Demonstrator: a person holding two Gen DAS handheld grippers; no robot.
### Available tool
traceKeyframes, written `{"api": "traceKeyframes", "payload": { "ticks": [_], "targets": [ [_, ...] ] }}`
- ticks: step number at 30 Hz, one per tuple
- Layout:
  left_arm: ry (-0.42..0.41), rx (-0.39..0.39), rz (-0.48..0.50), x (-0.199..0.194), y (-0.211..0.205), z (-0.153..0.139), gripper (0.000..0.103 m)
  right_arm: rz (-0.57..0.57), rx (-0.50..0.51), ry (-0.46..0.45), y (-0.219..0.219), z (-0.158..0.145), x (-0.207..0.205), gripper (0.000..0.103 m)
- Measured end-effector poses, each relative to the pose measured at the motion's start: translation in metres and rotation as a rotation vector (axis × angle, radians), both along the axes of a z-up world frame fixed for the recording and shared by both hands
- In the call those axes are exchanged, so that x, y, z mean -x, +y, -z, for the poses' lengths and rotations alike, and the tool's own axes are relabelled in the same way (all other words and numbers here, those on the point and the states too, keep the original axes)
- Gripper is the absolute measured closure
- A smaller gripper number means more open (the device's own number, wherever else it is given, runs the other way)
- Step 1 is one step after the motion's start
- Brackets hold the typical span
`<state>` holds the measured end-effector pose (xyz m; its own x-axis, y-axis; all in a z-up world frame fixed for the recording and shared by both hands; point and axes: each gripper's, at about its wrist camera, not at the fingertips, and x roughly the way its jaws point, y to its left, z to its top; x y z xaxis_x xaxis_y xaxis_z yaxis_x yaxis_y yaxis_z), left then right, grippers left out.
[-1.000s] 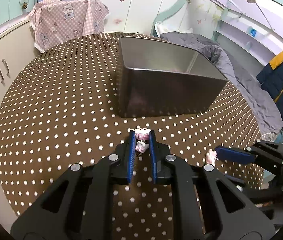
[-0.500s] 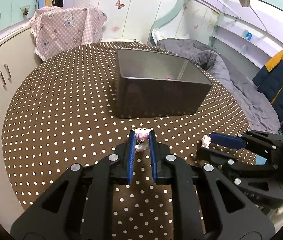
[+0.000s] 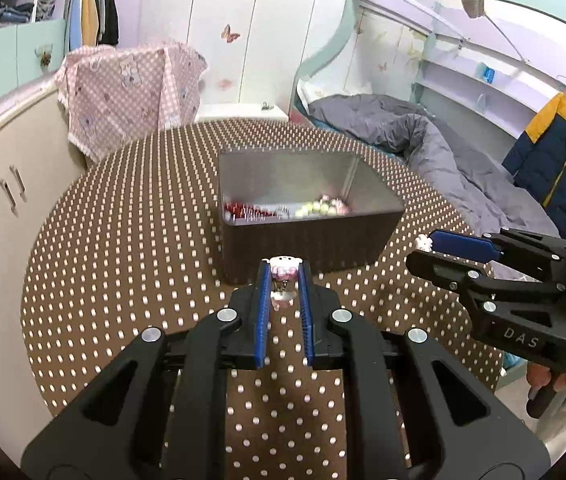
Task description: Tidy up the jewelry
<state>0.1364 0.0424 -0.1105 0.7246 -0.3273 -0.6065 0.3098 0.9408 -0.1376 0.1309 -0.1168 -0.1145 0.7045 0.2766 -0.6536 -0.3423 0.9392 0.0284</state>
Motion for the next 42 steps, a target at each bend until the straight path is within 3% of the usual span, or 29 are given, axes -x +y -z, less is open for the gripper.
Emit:
{"api": "traceKeyframes", "payload": {
  "ticks": [16,22,24,25,28,32,42],
  "targets": [
    [-0.108,0.01,0.005,-0.032,-0.012,-0.037,0.089,-0.037,-0.012,-0.074,0.009,-0.03,-0.044,0.069],
    [-0.099,0.007,-0.009,-0.045,-0.012,-0.035,0.088,-0.066,-0.018,-0.084,0.01,-0.035,-0.053,0.068],
    [-0.084,0.005,-0.014,-0.048,-0.011,-0.033,0.088,-0.063,-0.025,-0.083,0.008,-0.034,-0.055,0.063],
    [-0.068,-0.004,-0.018,-0.051,-0.01,-0.031,0.086,-0.059,-0.032,-0.078,0.006,-0.034,-0.056,0.055],
    [-0.065,-0.029,-0.068,-0.053,-0.009,-0.028,0.035,-0.037,-0.044,-0.078,0.001,-0.034,-0.058,0.051],
    [-0.062,0.01,-0.067,-0.053,0.0,-0.03,0.034,-0.006,-0.048,-0.071,-0.007,-0.034,-0.06,0.05],
    [-0.053,-0.01,-0.068,-0.049,0.0,-0.027,0.035,0.019,-0.062,-0.063,-0.014,-0.032,-0.052,0.05]
  ]
}}
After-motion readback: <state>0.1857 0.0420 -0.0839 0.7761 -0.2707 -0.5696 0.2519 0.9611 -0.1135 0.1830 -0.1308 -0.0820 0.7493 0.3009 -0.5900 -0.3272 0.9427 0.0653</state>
